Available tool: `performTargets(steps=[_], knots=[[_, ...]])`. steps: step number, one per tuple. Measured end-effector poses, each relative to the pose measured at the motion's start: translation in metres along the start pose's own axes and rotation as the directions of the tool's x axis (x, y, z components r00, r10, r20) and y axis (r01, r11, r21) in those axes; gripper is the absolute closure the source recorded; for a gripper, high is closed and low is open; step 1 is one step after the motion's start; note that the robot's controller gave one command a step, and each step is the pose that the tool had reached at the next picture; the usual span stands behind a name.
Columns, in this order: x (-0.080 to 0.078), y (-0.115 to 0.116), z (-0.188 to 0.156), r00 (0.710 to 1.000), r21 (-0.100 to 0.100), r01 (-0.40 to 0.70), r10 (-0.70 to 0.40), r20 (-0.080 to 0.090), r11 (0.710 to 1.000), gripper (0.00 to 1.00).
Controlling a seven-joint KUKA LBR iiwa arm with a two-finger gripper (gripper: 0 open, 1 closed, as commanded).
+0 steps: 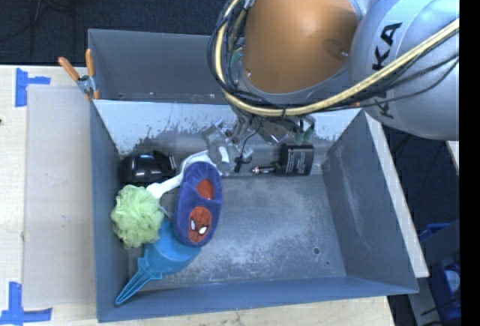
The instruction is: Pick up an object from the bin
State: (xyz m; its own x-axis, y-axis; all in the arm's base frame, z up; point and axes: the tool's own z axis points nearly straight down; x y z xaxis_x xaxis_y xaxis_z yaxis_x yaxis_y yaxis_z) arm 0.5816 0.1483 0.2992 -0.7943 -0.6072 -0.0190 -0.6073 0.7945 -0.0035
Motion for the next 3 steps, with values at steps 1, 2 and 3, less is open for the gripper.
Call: performTargets(steps=[1,2,3], knots=[[0.003,0.047,0.145,1.000,-0.006,0.030,-0.030,-0.008,1.000,1.00],[0.029,0.034,0.036,0.998,-0.002,0.065,-0.065,0.000,0.998,1.00],[-0.015,-0.043,0.114,1.000,-0.002,0.016,-0.016,0.000,1.000,1.00]])
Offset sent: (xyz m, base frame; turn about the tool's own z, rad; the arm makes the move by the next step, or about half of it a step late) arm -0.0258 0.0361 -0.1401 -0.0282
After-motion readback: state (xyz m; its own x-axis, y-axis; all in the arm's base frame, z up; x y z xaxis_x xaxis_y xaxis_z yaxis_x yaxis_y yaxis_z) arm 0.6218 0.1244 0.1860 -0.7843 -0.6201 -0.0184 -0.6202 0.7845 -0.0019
